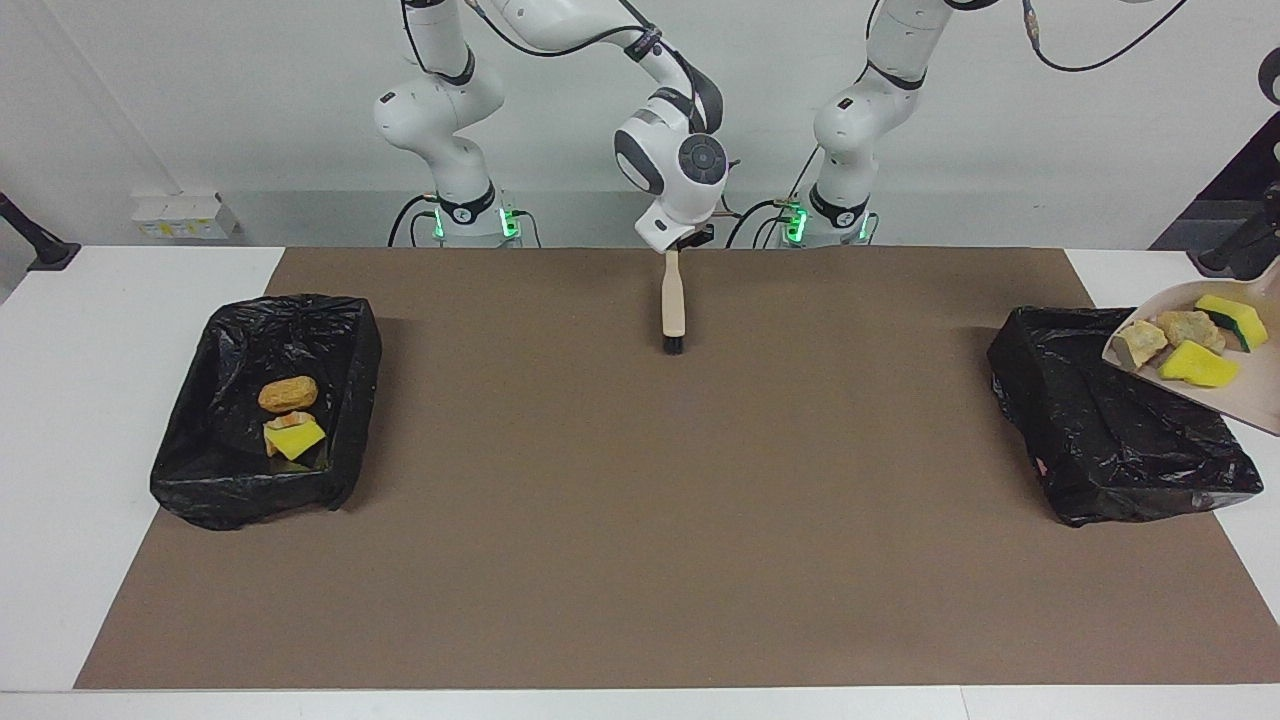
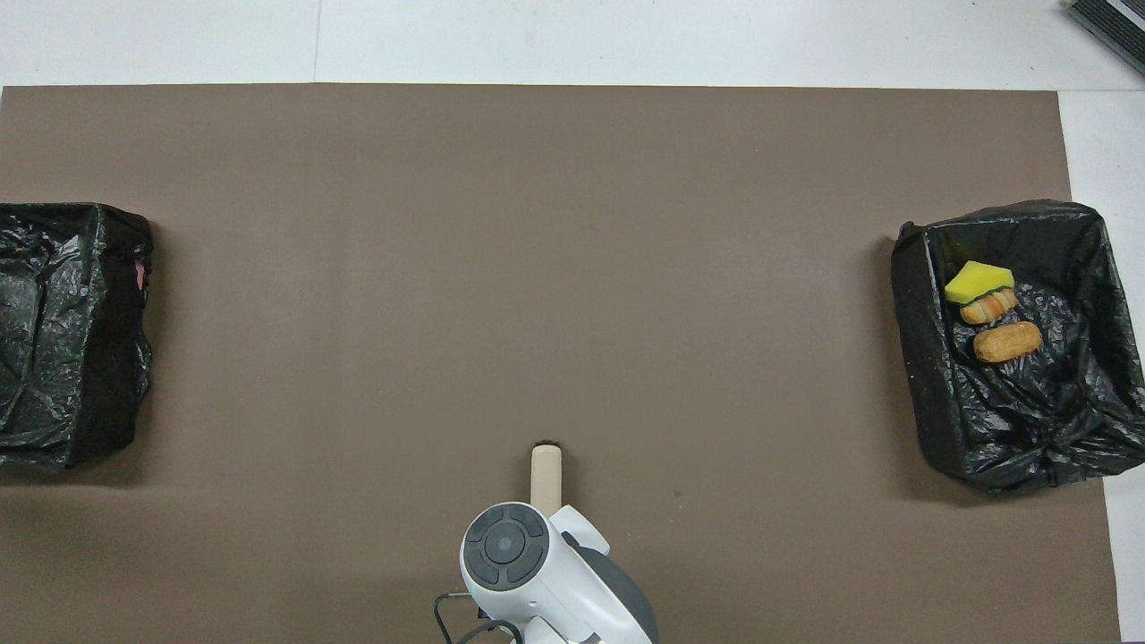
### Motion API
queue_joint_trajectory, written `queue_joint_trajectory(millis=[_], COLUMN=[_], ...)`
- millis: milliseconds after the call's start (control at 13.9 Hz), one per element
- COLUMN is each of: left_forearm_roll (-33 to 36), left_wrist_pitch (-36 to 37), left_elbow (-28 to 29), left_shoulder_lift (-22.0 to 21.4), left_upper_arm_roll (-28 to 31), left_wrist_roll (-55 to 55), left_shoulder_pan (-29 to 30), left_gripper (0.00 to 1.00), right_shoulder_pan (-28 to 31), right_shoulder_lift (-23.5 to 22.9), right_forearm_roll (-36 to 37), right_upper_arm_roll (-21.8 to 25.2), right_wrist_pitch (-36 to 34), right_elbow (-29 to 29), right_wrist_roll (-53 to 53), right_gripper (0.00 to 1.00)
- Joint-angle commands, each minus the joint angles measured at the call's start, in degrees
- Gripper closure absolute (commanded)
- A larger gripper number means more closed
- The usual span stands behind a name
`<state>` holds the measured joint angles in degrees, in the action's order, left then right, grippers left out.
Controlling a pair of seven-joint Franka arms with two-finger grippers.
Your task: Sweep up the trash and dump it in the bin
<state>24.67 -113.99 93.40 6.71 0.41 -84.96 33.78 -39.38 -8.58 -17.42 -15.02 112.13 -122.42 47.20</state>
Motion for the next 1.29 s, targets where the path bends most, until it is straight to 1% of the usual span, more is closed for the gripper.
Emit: queue_joint_trajectory(millis=[0, 72, 215, 287, 359, 431, 503, 718, 790, 1005, 1149, 1221], left_forearm_roll=[6.9, 9.8, 13.9, 15.3, 16.0, 16.9, 19.0, 23.7, 23.8, 23.5, 23.5, 23.6], left_wrist_pitch=[-3.7, -4.0, -4.2, -4.7, -5.2, -5.4, -6.0, -6.4, -6.4, -5.3, -5.2, -5.2], left_elbow=[-1.2, -1.0, -0.9, -0.9, -0.6, -0.6, -0.6, -1.1, -1.2, -1.7, -3.6, -4.7], left_shoulder_lift=[0.9, 1.0, 1.0, 1.0, 1.0, 1.1, 1.1, 1.2, 1.3, 1.3, 0.8, 0.4], left_upper_arm_roll=[0.3, 0.3, 0.3, 0.3, 0.3, 0.3, 0.3, 0.3, 0.3, 0.4, 0.4, 0.4], left_wrist_roll=[-1.6, -1.9, -1.9, -1.9, -1.9, -1.9, -1.9, -2.0, -2.0, -1.9, -2.3, -2.8], left_shoulder_pan=[-2.4, -3.9, -6.0, -6.5, -7.1, -7.8, -8.3, -10.1, -10.1, -13.0, -13.0, -13.1], left_gripper=[1.00, 1.00, 1.00, 1.00, 1.00, 1.00, 1.00, 1.00, 1.00, 1.00, 1.00, 1.00], right_shoulder_pan=[0.8, 1.0, 3.2, 4.1, 5.3, 6.9, 9.6, 18.2, 20.8, 27.8, 30.8, 32.9], right_shoulder_lift=[-1.1, -1.2, -0.6, -0.3, 0.4, 2.1, 2.8, 5.8, 6.1, 6.2, 6.1, 6.1], right_forearm_roll=[0.2, 0.2, 0.2, 0.2, 0.2, 0.2, 0.2, 1.4, 3.6, 9.3, 14.9, 16.5], right_upper_arm_roll=[0.0, 0.1, 0.2, 0.2, 0.2, 0.3, 0.3, 0.4, 0.4, 0.3, 0.3, 0.3], right_wrist_pitch=[-1.4, -1.4, -1.7, -1.7, -1.7, -1.7, -1.7, -1.4, -1.5, -2.3, -2.3, -3.1], right_elbow=[2.4, 2.8, 4.5, 4.9, 5.2, 5.1, 5.1, 5.5, 6.4, 9.8, 12.6, 14.1], right_wrist_roll=[-0.6, -0.6, -0.4, -0.3, -0.2, -0.1, -0.7, -1.3, -2.3, -2.5, -4.0, -5.5], right_gripper=[0.57, 0.53, 0.49, 0.44, 0.36, 0.30, 0.24, 0.02, 0.00, 0.00, 0.00, 0.00])
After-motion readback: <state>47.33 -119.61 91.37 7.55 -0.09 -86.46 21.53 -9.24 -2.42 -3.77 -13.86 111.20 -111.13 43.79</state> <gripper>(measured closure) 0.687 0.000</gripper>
